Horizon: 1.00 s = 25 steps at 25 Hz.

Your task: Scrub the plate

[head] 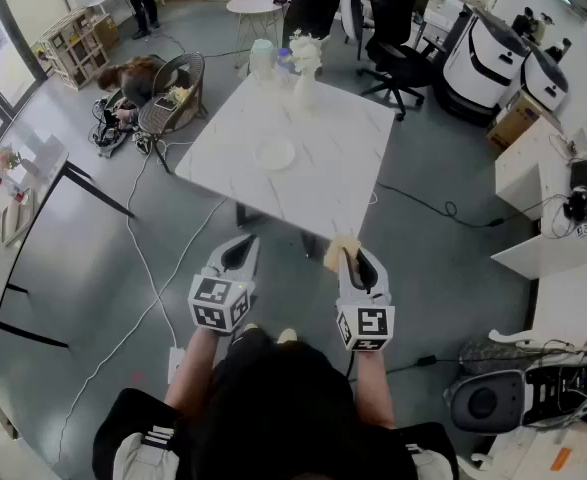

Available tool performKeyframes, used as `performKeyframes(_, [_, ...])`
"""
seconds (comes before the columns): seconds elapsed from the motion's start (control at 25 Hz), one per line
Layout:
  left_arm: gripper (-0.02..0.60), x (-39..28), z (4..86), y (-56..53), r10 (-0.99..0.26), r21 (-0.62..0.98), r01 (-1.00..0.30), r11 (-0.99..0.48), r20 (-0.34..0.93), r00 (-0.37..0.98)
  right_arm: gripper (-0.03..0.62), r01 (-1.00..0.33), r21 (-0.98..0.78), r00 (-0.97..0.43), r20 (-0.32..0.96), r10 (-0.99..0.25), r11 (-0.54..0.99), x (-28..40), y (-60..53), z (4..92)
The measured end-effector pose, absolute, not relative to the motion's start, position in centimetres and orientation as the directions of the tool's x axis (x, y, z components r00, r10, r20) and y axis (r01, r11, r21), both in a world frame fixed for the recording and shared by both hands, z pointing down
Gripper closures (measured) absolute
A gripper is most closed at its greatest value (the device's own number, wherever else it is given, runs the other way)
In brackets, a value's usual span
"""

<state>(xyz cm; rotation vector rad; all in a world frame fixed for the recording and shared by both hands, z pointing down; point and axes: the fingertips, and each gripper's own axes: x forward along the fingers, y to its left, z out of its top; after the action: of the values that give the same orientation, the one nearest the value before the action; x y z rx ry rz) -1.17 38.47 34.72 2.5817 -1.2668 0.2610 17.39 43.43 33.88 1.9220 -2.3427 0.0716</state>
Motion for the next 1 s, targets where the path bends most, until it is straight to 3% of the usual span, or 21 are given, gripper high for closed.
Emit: performKeyframes(1.0, [0.575,-3.5,35.4,40.0,-0.781,0.144,-0.831,-0.538,0.287,0.555,0.503,-0.961,0.016,-0.273,0.114,-0.955,0.277,14.5,43.8,34.6])
